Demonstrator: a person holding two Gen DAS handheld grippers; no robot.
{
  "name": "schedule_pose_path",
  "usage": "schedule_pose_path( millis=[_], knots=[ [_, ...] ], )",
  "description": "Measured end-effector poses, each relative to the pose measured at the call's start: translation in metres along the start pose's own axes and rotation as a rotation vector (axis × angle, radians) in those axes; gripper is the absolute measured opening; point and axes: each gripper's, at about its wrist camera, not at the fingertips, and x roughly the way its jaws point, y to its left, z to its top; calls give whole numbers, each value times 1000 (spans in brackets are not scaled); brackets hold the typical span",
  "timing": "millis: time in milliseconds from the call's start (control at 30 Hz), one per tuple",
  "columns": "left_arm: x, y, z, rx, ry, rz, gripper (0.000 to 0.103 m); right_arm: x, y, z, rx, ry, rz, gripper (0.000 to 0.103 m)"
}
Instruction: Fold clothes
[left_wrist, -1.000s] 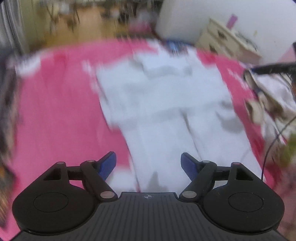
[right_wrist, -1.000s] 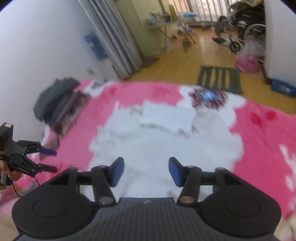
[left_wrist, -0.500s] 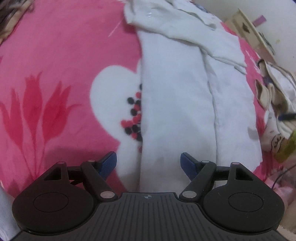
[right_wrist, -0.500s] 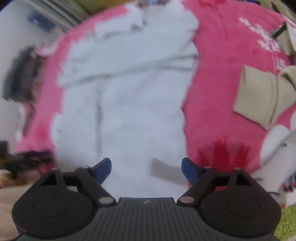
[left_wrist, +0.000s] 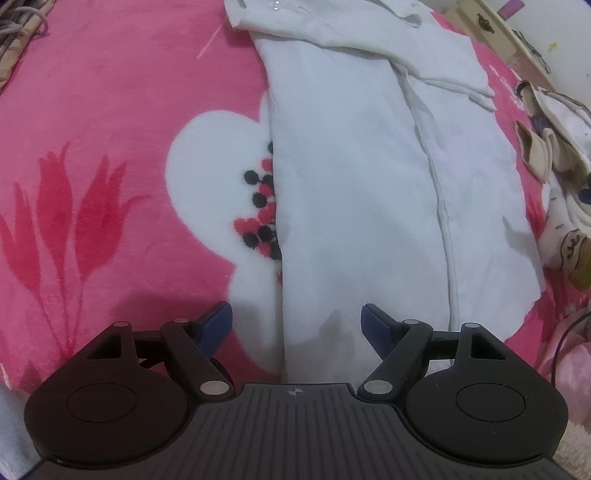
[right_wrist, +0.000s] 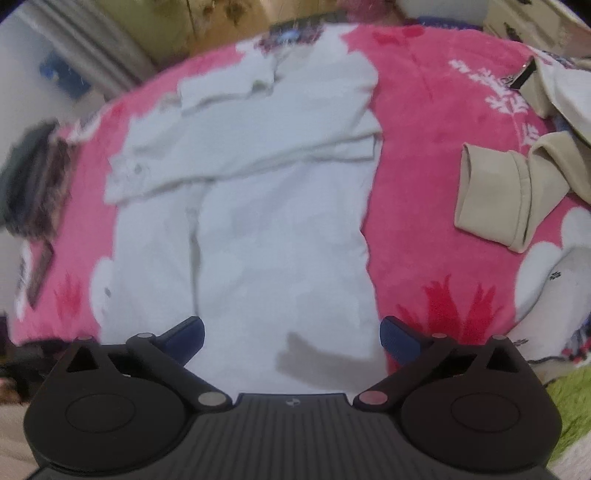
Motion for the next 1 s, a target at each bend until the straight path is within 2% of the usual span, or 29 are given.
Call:
schedule_pose_path(
  millis=[100, 200, 267, 333, 433, 467, 533, 667, 733, 767, 933, 1000],
  knots=[
    [-1, 0, -1, -8, 4, -3, 79, -9, 1, -2, 41, -48, 22, 103],
    [-2, 3, -1, -22, 1, -25, 86, -7, 0, -3, 35, -72, -7, 103],
    [-3, 5, -1, -31, -2, -41, 87, -2, -1, -6, 19, -69, -43, 103],
    [-4, 7, -1, -40, -4, -56, 86, 7, -5, -9, -3, -41, -89, 103],
    [-3, 21, -1, -117, -7, -114, 85, 28, -16, -13, -19, 30, -181, 103],
    [-3, 26, 0, -142, -8, -134, 85, 35, -20, -12, -5, 54, -189, 103],
    [-3, 33, 0, -183, -20, -168, 82, 50, -30, -8, 24, 101, -201, 101],
    [-1, 40, 0, -236, -31, -237, 72, 60, -37, 4, 49, 89, -113, 100],
    [1, 40, 0, -232, -24, -258, 59, 62, -40, 10, 63, 76, -67, 100],
    [2, 38, 0, -227, -22, -268, 57, 64, -43, 13, 82, 71, -39, 100],
    [8, 36, 2, -224, -15, -322, 44, 75, -70, 17, 216, 56, 5, 81],
    [11, 36, 3, -225, -12, -344, 42, 81, -78, 16, 239, 61, 0, 79]
  ],
)
